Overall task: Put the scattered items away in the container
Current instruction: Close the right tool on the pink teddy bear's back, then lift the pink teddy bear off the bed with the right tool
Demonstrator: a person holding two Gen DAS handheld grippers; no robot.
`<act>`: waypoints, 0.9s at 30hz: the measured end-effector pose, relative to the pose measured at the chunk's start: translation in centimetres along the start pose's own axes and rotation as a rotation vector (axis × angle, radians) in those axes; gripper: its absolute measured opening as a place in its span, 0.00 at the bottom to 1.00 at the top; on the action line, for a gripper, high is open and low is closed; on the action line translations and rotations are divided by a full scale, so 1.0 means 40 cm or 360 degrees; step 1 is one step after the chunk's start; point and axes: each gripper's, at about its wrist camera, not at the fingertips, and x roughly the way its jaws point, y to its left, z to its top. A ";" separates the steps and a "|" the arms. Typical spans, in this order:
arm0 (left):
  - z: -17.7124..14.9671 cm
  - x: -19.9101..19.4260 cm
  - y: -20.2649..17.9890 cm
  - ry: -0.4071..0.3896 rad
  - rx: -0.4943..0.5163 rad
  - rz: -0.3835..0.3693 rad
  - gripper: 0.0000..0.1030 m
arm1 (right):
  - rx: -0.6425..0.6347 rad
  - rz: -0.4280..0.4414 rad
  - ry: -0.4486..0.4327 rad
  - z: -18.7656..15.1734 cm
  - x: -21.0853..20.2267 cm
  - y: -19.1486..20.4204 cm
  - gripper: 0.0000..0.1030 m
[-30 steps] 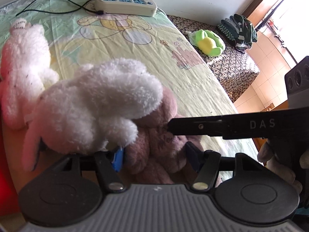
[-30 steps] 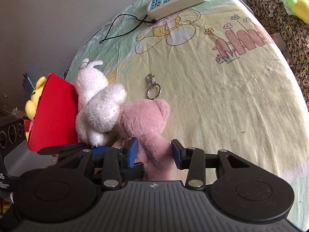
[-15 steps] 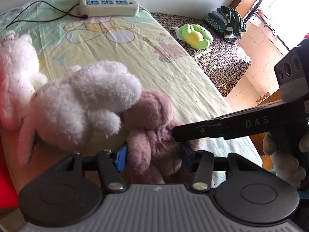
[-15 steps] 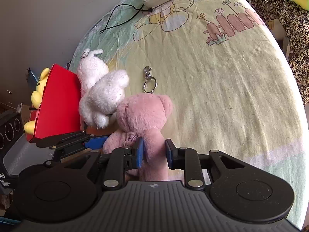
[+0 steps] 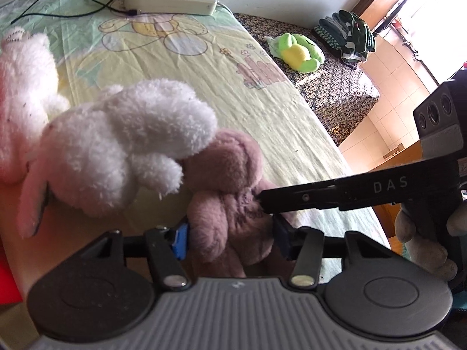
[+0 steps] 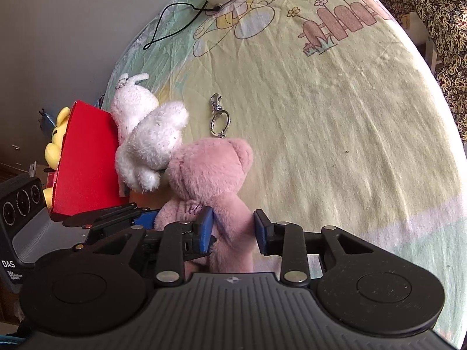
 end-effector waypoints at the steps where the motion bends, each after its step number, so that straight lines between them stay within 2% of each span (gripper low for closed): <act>1: 0.000 -0.005 -0.005 -0.0010 0.0011 0.0007 0.49 | -0.0025 -0.0010 -0.0010 -0.003 -0.003 0.007 0.29; 6: 0.013 -0.084 -0.030 -0.0201 0.0055 0.0011 0.40 | -0.0071 0.0010 -0.0091 -0.016 -0.039 0.023 0.22; 9: 0.019 -0.123 -0.072 -0.0314 0.0169 0.0050 0.39 | -0.0123 0.0064 -0.0134 -0.033 -0.067 0.047 0.16; 12: 0.015 -0.137 -0.109 -0.0349 0.0283 0.0077 0.39 | -0.0197 0.0051 -0.0183 -0.044 -0.086 0.075 0.11; 13: 0.014 -0.136 -0.114 -0.0328 0.0297 0.0036 0.27 | -0.0203 0.0053 -0.0201 -0.044 -0.089 0.078 0.07; 14: 0.011 -0.135 -0.119 -0.0309 0.0308 -0.0009 0.11 | -0.0184 0.0095 -0.0226 -0.043 -0.095 0.077 0.01; 17: 0.006 -0.134 -0.125 -0.0292 0.0332 0.0022 0.11 | -0.0143 0.0135 -0.0335 -0.038 -0.123 0.081 0.01; 20: -0.002 -0.126 -0.082 -0.0283 0.0239 0.0033 0.23 | -0.0089 0.0100 -0.0305 -0.034 -0.106 0.071 0.05; 23: -0.009 -0.130 -0.040 -0.0283 0.0170 0.0113 0.20 | -0.0048 0.0011 -0.0297 -0.046 -0.086 0.052 0.08; 25: -0.017 -0.134 -0.009 -0.0269 0.0117 0.0138 0.23 | -0.0010 0.0002 -0.0279 -0.051 -0.080 0.041 0.15; 26: -0.018 -0.130 0.006 -0.0253 0.0082 0.0131 0.24 | -0.0002 0.0008 -0.0266 -0.051 -0.074 0.037 0.25; 27: -0.022 -0.124 0.018 -0.0232 0.0040 0.0117 0.25 | -0.0006 0.0009 -0.0257 -0.051 -0.066 0.039 0.27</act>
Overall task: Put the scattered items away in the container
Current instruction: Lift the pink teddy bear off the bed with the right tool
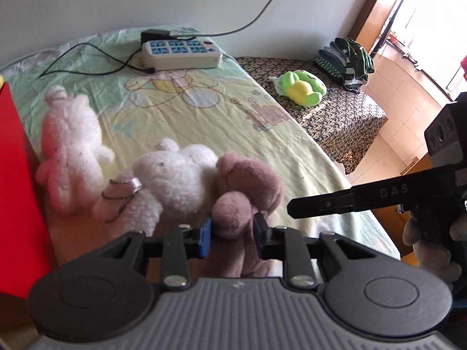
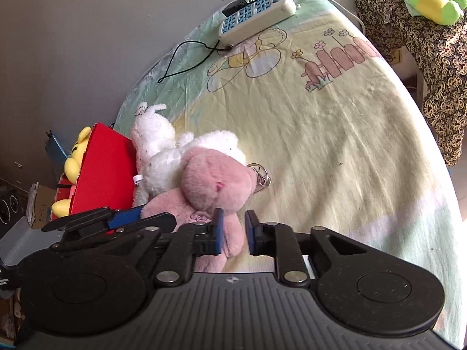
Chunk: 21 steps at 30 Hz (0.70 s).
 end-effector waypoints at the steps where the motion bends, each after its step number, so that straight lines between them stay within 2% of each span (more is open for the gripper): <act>1: -0.004 0.004 0.007 0.0014 -0.0027 -0.0023 0.28 | -0.0014 0.0001 0.0011 -0.001 0.010 0.005 0.27; 4: -0.019 0.016 0.005 0.0048 -0.0063 -0.0092 0.47 | -0.0095 0.0045 0.0084 0.002 0.053 0.029 0.31; 6: -0.029 0.030 -0.006 0.0067 -0.0032 -0.0065 0.49 | -0.0119 0.0011 0.0079 0.002 0.075 0.037 0.47; 9: -0.043 0.055 -0.006 0.0119 -0.0004 -0.0029 0.50 | -0.0106 0.0025 0.0114 0.002 0.101 0.027 0.54; 13: -0.061 0.075 0.013 0.0168 -0.0070 -0.0072 0.54 | -0.0022 0.0103 0.0216 -0.003 0.128 0.013 0.52; 19: -0.066 0.072 0.043 0.0175 -0.0167 -0.0148 0.56 | -0.0104 0.0159 0.0283 -0.007 0.121 0.030 0.55; 21: -0.069 0.072 0.045 0.0179 -0.0177 -0.0160 0.56 | -0.0066 0.0168 0.0282 -0.009 0.119 0.016 0.50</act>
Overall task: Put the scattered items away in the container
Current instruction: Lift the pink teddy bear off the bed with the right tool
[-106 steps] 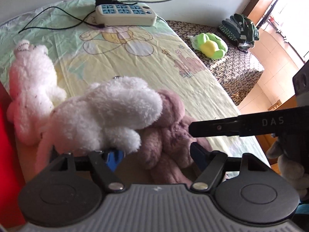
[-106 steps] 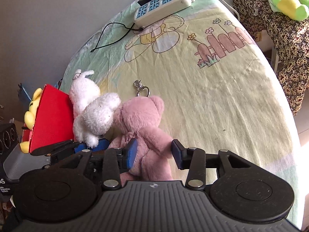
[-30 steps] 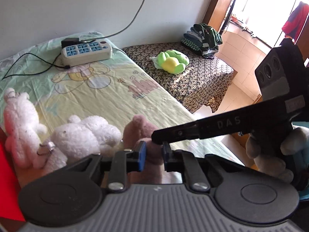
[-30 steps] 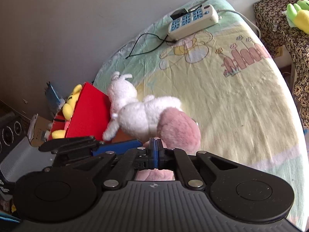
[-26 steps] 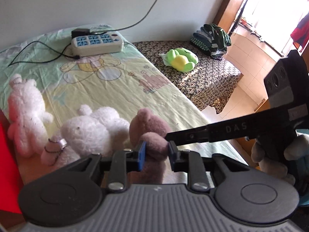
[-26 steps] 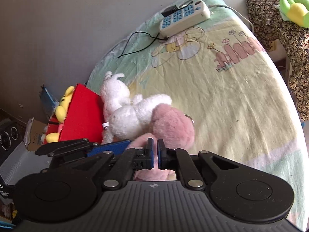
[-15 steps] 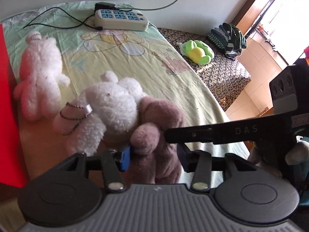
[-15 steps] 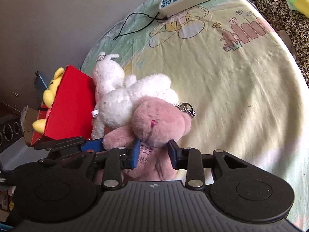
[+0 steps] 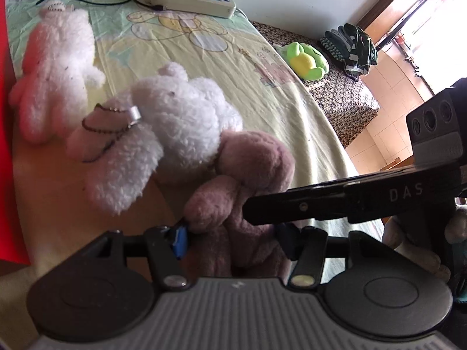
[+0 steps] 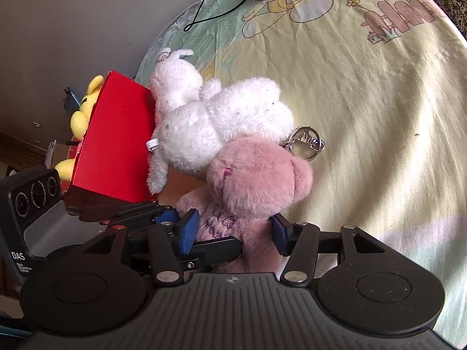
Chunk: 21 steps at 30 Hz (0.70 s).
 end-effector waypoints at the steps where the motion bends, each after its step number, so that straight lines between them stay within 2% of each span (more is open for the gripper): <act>1: 0.003 0.000 -0.003 0.0002 0.0012 0.0005 0.56 | 0.0034 0.0009 -0.0001 -0.001 -0.001 -0.008 0.49; 4: 0.002 -0.007 -0.020 0.0003 0.0046 0.0007 0.55 | 0.0111 0.0043 -0.0016 -0.006 -0.014 -0.023 0.41; 8: 0.007 -0.035 -0.054 -0.0050 0.0133 0.0039 0.55 | 0.0077 0.0046 -0.0063 -0.015 -0.040 -0.003 0.38; 14: 0.044 -0.158 -0.121 -0.0312 0.0243 0.0117 0.55 | -0.0053 0.0153 -0.0256 0.003 -0.126 0.072 0.37; 18: 0.059 -0.239 -0.149 -0.0474 0.0301 0.0228 0.55 | -0.0200 0.0216 -0.0391 0.026 -0.165 0.146 0.37; 21: 0.053 -0.291 -0.142 -0.0560 0.0284 0.0288 0.55 | -0.0274 0.0292 -0.0438 0.043 -0.169 0.198 0.37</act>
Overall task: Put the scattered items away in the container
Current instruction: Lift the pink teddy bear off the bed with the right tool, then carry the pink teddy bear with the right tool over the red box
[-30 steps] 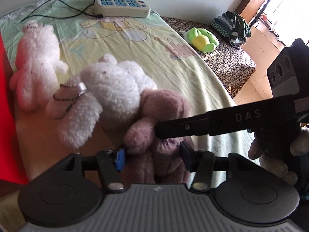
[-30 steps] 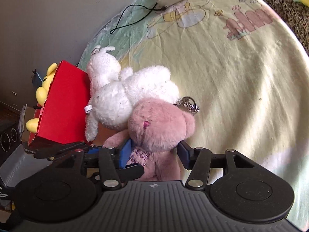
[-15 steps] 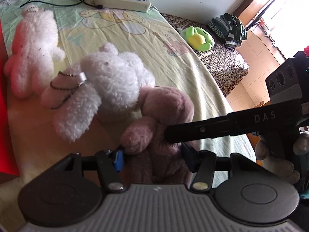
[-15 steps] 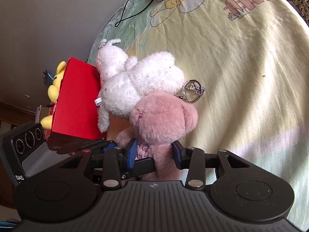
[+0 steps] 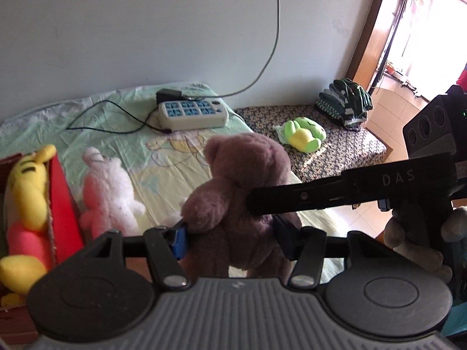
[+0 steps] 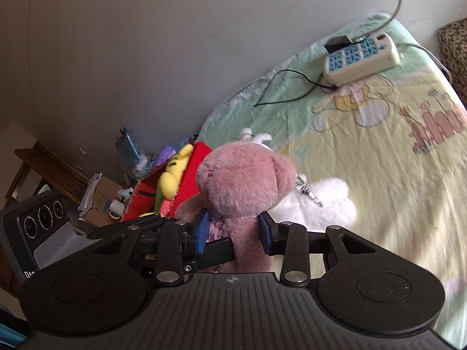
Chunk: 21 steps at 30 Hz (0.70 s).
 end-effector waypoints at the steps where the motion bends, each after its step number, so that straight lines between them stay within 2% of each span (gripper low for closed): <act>1: -0.001 -0.015 0.007 -0.0018 -0.0010 0.0022 0.55 | -0.0012 0.0028 -0.0004 0.006 0.009 0.013 0.37; 6: -0.006 -0.097 0.082 -0.0110 -0.0045 0.0114 0.55 | -0.0065 0.0127 0.0007 0.017 0.075 0.091 0.37; 13: -0.007 -0.223 0.256 -0.0193 -0.0128 0.0167 0.55 | -0.0184 0.0125 -0.0017 0.003 0.194 0.246 0.38; 21: -0.060 -0.344 0.432 -0.0293 -0.0204 0.0244 0.55 | -0.0301 0.0149 -0.0037 -0.022 0.370 0.434 0.38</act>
